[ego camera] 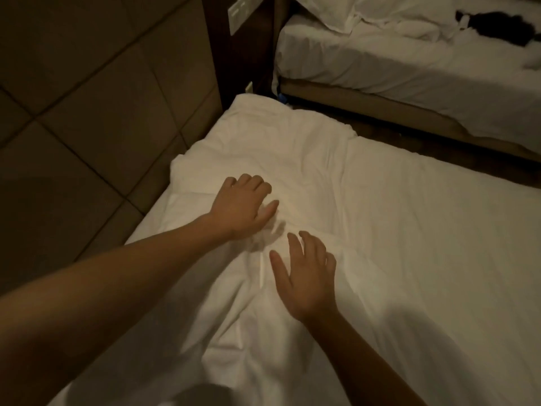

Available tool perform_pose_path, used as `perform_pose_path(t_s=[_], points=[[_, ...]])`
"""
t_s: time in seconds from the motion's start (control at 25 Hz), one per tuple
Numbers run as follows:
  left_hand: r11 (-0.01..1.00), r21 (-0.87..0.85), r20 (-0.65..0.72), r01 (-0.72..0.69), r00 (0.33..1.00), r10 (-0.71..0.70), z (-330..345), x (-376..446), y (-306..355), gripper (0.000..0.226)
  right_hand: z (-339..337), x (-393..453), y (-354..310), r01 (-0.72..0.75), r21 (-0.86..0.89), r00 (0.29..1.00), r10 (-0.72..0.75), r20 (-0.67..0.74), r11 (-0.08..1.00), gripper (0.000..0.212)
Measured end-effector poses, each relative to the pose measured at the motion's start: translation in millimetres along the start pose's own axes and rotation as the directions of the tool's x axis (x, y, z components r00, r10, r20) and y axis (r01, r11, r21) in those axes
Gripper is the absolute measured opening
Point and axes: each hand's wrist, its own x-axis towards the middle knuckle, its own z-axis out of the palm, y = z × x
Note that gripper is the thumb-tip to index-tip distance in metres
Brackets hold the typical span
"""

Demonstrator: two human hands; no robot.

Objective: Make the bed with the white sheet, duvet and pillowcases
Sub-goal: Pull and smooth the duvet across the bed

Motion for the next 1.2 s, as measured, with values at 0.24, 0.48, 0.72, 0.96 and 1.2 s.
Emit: perform_pose_path(t_s=[0.24,0.48,0.72,0.96,1.2], points=[[0.966,0.241,0.151,0.097,0.979,-0.136,-34,-167,17,0.071,1,-91,-31,-0.06,-0.173,0.997,0.069,0.044,0.983,0.073],[0.947,0.225,0.353,0.228,0.887,-0.297,18,-207,-13,0.079,48,-118,-23,-0.057,-0.289,0.993,0.085,0.085,0.956,0.078],[0.995,0.063,0.316,0.075,0.944,-0.091,58,-194,-53,0.079,78,-112,-30,-0.066,-0.338,0.997,0.047,-0.064,0.939,0.048],[0.99,-0.078,0.036,0.114,0.993,-0.111,-15,-102,-75,0.096,1,-17,-26,-0.11,-0.081,0.923,0.071,-0.378,0.991,0.06],[0.99,-0.135,-0.116,0.047,0.991,-0.063,-67,58,-55,0.061,-92,134,9,-0.096,0.095,0.808,0.133,-0.574,0.991,0.06]])
